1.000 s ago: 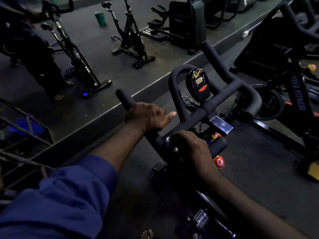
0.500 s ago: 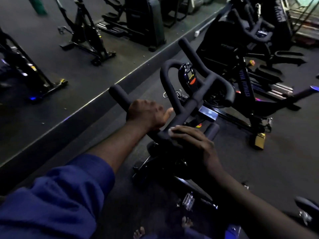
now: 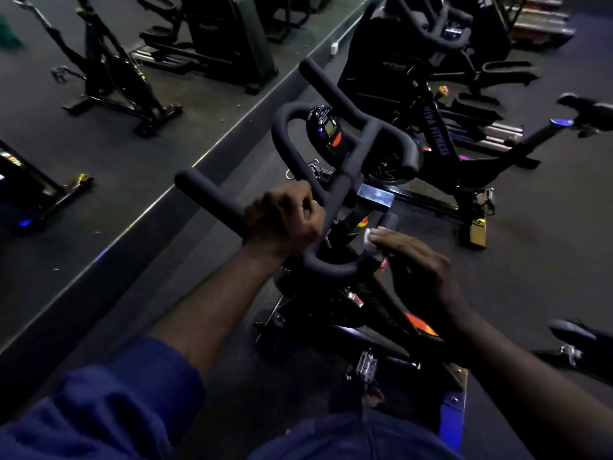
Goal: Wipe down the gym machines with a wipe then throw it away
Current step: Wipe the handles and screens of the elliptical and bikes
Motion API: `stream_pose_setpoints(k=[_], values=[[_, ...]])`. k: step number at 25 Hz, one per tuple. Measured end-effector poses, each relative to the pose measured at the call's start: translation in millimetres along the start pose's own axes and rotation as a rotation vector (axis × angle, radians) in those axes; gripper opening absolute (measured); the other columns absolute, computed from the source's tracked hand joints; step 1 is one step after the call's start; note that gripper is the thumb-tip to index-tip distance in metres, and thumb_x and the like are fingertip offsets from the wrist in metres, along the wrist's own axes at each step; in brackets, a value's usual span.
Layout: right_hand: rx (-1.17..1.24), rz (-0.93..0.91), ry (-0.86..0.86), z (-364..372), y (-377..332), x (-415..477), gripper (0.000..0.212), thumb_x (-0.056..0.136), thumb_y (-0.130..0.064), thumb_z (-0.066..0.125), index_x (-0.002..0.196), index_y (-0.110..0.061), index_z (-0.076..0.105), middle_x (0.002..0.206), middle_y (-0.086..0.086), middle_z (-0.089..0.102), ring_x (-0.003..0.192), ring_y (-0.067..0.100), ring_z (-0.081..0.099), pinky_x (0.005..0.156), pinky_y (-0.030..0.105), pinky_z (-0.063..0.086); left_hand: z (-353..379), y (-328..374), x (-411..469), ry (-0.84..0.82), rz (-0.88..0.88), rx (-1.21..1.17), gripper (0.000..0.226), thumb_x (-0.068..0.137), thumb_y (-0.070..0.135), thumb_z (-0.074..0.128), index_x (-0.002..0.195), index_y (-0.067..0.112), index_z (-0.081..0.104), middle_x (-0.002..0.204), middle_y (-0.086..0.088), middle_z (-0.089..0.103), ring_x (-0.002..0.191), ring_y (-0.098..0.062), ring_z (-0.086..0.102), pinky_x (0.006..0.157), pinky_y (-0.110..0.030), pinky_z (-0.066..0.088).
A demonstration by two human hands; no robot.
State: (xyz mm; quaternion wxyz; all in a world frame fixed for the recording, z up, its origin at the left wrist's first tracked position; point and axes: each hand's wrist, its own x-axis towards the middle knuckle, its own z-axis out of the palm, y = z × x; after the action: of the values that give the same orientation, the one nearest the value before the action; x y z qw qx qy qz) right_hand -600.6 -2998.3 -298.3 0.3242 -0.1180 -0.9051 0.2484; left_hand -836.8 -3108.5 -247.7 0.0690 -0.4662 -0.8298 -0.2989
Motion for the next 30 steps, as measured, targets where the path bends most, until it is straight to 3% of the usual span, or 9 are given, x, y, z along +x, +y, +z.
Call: stream_pose_setpoints(k=[4, 7, 11, 15, 18, 20, 22, 27, 30], values=[[-0.204, -0.287, -0.311, 7.4, 28.1, 7.8, 0.041, 0.106, -0.032, 0.054, 0.139, -0.009, 0.064, 0.143, 0.007, 0.062, 0.137, 0.025, 0.055, 0.114, 0.048, 0.042, 38.0, 28.1, -8.6, -0.089, 0.145, 0.004, 0.011, 0.078, 0.026, 0.062, 0.084, 0.019, 0.056, 0.085, -0.005, 0.061, 0.090, -0.034, 0.058, 0.063, -0.038, 0.046], [-0.243, -0.277, -0.237, -12.1, 69.4, 28.6, 0.032, 0.104, -0.023, 0.064, 0.133, -0.012, 0.069, 0.142, 0.006, 0.063, 0.139, 0.026, 0.054, 0.111, 0.050, 0.044, 46.1, 24.0, -11.3, -0.050, 0.152, 0.124, 0.015, 0.077, 0.023, 0.062, 0.089, 0.018, 0.055, 0.089, -0.004, 0.056, 0.094, -0.030, 0.052, 0.063, -0.039, 0.045], [0.138, 0.010, -0.114, 5.0, 76.1, 44.3, 0.022, 0.095, -0.006, 0.068, 0.116, -0.008, 0.074, 0.128, 0.003, 0.067, 0.129, 0.023, 0.059, 0.105, 0.040, 0.049, 46.5, 24.3, -9.8, -0.021, 0.006, 0.126, 0.015, 0.078, 0.023, 0.061, 0.091, 0.018, 0.054, 0.088, 0.001, 0.052, 0.095, -0.027, 0.050, 0.068, -0.046, 0.052], [0.787, 0.575, 0.224, 10.3, 57.6, 38.3, 0.029, 0.103, 0.006, 0.049, 0.122, 0.001, 0.070, 0.117, 0.003, 0.074, 0.107, 0.005, 0.070, 0.086, 0.017, 0.054, 48.4, 27.7, -11.4, 0.030, -0.018, 0.159, 0.017, 0.076, 0.015, 0.068, 0.087, 0.016, 0.056, 0.084, 0.006, 0.045, 0.088, -0.024, 0.050, 0.069, -0.043, 0.048], [0.957, 0.727, 0.200, 12.3, 49.0, 26.3, 0.041, 0.107, 0.000, 0.045, 0.147, -0.002, 0.053, 0.144, -0.002, 0.063, 0.132, 0.002, 0.057, 0.112, 0.028, 0.047, 48.3, 30.7, -7.6, 0.035, -0.058, 0.164, 0.017, 0.076, 0.015, 0.067, 0.087, 0.016, 0.054, 0.082, 0.007, 0.043, 0.086, -0.021, 0.046, 0.067, -0.043, 0.048], [0.958, 0.724, 0.180, 11.5, 46.2, 15.2, 0.054, 0.103, 0.001, 0.049, 0.155, -0.012, 0.045, 0.155, -0.013, 0.051, 0.145, 0.001, 0.044, 0.125, 0.034, 0.032, 49.2, 30.1, -8.9, 0.030, -0.043, 0.175, 0.016, 0.077, 0.018, 0.064, 0.087, 0.017, 0.051, 0.082, 0.007, 0.043, 0.085, -0.021, 0.045, 0.067, -0.045, 0.050], [0.864, 0.748, 0.153, 12.9, 50.6, 6.2, 0.056, 0.103, 0.006, 0.053, 0.154, -0.018, 0.048, 0.148, -0.019, 0.057, 0.140, 0.001, 0.050, 0.122, 0.035, 0.038, 49.5, 30.6, -8.3, 0.007, -0.032, 0.176, 0.016, 0.078, 0.022, 0.060, 0.089, 0.018, 0.049, 0.083, 0.005, 0.046, 0.086, -0.022, 0.046, 0.066, -0.047, 0.051], [0.458, 0.684, 0.237, 1.7, 64.4, 3.6, 0.024, 0.095, -0.019, 0.078, 0.118, -0.019, 0.080, 0.108, -0.008, 0.080, 0.097, 0.003, 0.073, 0.089, 0.046, 0.062, 51.4, 28.1, -8.4, -0.017, -0.020, 0.224, 0.019, 0.077, 0.025, 0.057, 0.092, 0.021, 0.045, 0.090, 0.003, 0.048, 0.092, -0.025, 0.049, 0.063, -0.044, 0.051], [0.258, 0.530, 0.305, -6.9, 45.2, 5.8, 0.014, 0.090, -0.024, 0.083, 0.103, -0.019, 0.083, 0.099, -0.008, 0.077, 0.090, 0.001, 0.072, 0.080, 0.031, 0.061, 51.1, 26.6, -8.2, -0.013, 0.011, 0.224, 0.019, 0.076, 0.025, 0.059, 0.091, 0.021, 0.047, 0.088, 0.006, 0.044, 0.091, -0.027, 0.051, 0.062, -0.041, 0.048]])
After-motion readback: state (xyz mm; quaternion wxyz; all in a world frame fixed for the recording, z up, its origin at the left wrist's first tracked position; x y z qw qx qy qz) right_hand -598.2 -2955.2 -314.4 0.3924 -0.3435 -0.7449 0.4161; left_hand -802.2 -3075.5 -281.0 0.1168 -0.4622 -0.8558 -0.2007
